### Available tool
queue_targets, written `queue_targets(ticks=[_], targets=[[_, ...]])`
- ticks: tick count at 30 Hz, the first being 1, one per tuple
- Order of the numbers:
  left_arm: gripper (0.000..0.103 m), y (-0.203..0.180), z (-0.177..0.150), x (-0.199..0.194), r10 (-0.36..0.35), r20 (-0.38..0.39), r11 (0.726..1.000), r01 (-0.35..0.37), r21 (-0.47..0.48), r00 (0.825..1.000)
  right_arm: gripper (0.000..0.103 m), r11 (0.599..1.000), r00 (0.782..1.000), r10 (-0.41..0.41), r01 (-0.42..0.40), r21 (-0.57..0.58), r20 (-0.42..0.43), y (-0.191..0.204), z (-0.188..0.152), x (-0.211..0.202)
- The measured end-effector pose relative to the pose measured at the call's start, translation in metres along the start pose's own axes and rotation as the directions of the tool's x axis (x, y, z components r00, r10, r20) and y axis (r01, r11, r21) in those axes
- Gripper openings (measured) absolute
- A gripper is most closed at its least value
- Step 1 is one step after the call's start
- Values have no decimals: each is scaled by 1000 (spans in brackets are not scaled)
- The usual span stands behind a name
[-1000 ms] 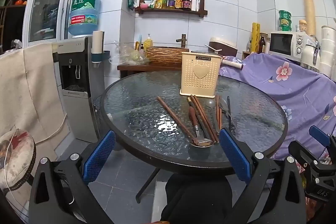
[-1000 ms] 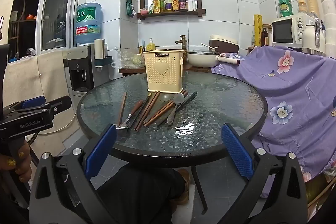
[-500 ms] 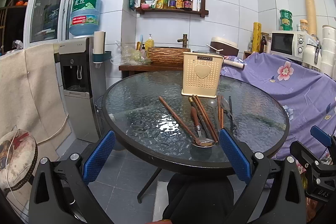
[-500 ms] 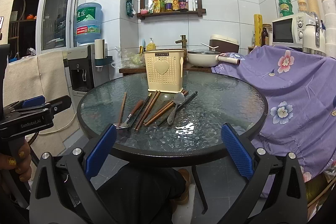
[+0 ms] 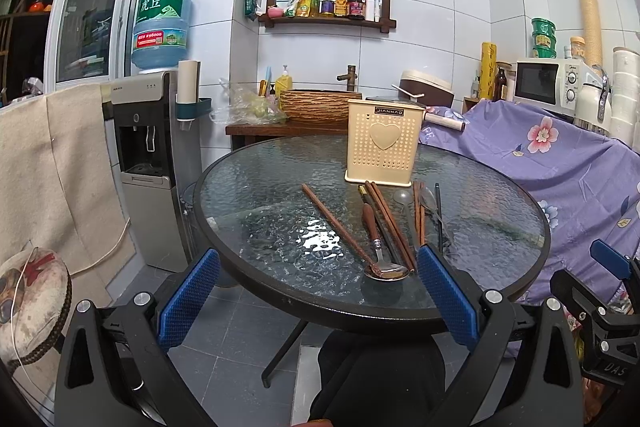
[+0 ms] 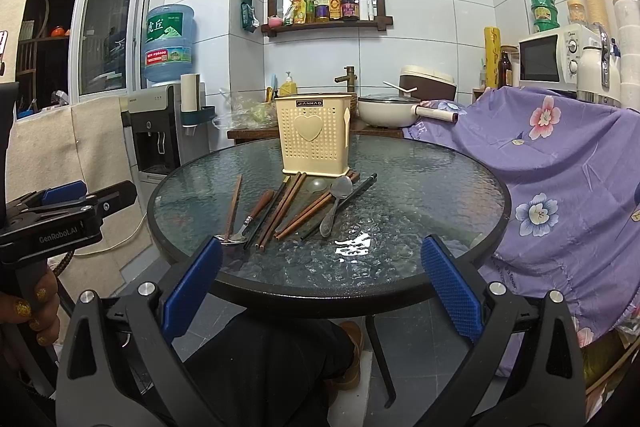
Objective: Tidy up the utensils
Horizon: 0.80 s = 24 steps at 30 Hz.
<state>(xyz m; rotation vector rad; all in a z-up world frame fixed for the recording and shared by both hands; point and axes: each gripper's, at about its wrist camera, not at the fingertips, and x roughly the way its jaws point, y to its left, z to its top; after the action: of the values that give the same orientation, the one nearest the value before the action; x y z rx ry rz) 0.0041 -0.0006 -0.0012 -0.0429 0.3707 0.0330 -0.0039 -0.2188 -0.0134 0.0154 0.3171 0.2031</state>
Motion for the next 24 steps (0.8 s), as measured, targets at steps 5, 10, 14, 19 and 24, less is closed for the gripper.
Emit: queue_targets(ticks=[5, 10, 14, 19, 24], targets=[[97, 0, 0, 0, -1, -3, 1000, 1, 1, 1000, 98, 1000, 1000, 0, 0, 2, -1, 0, -1, 0], [97, 0, 1, -2, -5, -3, 1000, 5, 1, 1000, 98, 1000, 1000, 0, 0, 1, -2, 0, -1, 0], [97, 1, 1, -2, -8, -2, 1000, 8, 0, 1000, 98, 1000, 1000, 1, -1, 3, -2, 0, -1, 0], [97, 1, 1, -1, -8, 0, 1000, 8, 0, 1000, 98, 1000, 1000, 0, 0, 2, 0, 0, -1, 0], [97, 1, 1, -3, -11, 12, 1000, 11, 3, 1000, 98, 1000, 1000, 0, 0, 2, 1, 0, -1, 0]])
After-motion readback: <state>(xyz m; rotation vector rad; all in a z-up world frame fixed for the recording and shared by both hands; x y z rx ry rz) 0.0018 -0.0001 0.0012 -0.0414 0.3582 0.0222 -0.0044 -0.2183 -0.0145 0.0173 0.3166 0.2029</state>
